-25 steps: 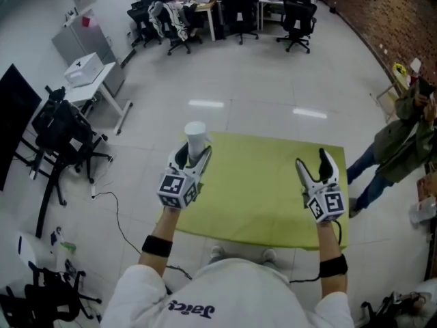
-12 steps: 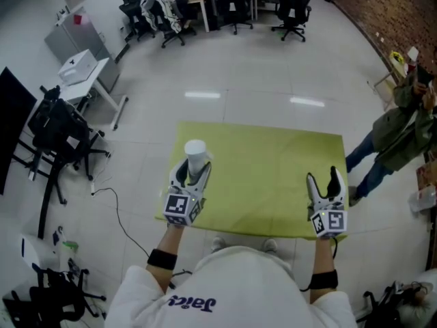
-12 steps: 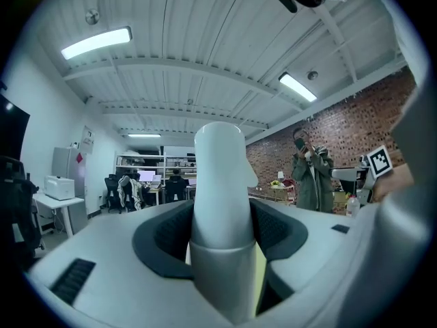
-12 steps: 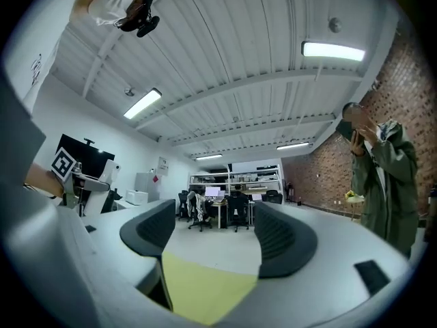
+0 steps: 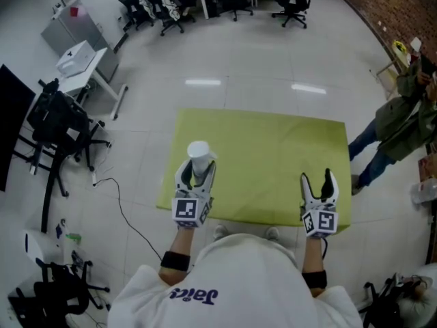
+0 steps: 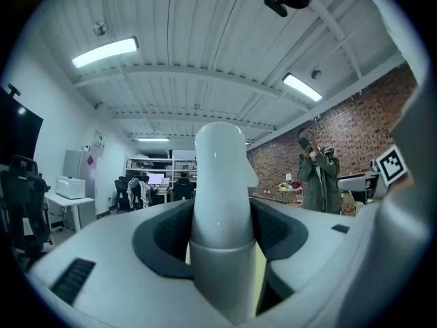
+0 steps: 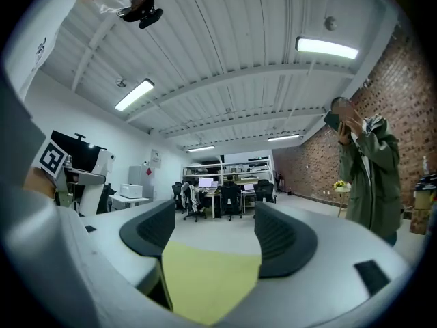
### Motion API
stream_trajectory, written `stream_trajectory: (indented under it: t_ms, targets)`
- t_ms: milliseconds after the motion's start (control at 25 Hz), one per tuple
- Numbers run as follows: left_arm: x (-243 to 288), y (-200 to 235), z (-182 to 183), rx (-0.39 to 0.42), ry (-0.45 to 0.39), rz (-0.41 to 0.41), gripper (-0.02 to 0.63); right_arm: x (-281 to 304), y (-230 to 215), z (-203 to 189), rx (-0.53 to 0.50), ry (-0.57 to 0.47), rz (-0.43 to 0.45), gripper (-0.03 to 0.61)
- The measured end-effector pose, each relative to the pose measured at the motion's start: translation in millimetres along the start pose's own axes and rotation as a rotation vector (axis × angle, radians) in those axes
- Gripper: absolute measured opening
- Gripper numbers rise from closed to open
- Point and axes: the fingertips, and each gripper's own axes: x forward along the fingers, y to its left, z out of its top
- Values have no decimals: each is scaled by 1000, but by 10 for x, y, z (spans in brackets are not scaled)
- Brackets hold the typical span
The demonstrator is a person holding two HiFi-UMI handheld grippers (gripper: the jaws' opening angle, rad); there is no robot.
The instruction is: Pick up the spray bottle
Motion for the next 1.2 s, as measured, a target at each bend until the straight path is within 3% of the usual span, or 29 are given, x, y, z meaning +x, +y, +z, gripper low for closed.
stream_trajectory:
  t_ms: [320,440,840,1200]
  targets:
    - [-246,-152,-166,-8,44,11,262,-54,65,-10,19,7,-10,374]
    - [-274,-160,-191,8,24,12,262,-37,125,-18,11,15,2,374]
    - [-193,-228,-242,3,63,-9,262,46,222,-76,-21,36,25,354]
    - [-63,-237,-146,15,38,-30,262,105,273,6,-36,19,29,351]
